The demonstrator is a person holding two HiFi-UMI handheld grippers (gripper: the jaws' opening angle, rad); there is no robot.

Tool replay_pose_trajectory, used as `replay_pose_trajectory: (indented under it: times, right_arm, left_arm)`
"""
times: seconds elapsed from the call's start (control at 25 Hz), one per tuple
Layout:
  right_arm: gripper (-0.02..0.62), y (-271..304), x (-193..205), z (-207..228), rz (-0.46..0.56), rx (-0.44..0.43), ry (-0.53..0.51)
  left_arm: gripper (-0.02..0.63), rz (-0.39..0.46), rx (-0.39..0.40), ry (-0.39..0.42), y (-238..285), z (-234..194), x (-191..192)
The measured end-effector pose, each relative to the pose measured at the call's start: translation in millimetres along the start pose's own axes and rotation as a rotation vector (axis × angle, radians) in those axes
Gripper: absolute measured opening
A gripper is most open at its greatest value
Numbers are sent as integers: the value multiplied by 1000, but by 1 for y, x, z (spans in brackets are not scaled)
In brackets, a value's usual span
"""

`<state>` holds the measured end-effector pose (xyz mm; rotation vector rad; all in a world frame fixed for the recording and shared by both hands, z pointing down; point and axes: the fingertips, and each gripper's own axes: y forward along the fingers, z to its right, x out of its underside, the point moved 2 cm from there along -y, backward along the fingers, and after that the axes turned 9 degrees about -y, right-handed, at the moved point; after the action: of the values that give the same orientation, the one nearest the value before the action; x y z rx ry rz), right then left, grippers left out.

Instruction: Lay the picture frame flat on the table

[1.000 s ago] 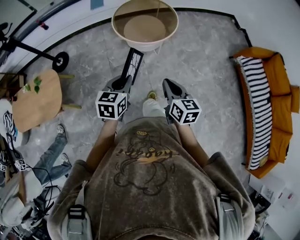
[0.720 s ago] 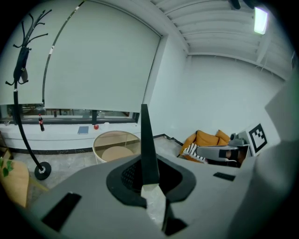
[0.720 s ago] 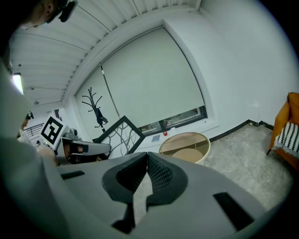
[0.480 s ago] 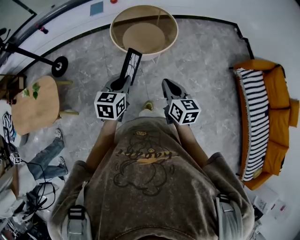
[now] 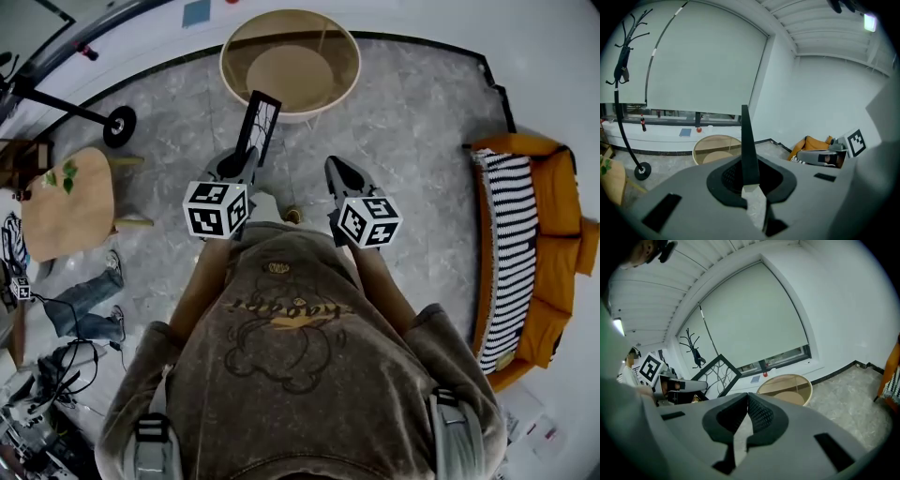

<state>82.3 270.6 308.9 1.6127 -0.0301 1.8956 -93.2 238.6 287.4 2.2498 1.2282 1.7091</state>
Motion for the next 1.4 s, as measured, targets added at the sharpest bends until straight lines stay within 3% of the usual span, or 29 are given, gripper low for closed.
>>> replay_pose_trajectory:
  times: [0.68,1.4]
  right_arm:
    - [20,70,-29,40,-23,4,-16]
    - [20,162,-57,78,-51,12,15]
  left_arm:
    - [44,1,34,-16,76,-31,-45]
    - [44,-55,40,-43,154,-85,-86]
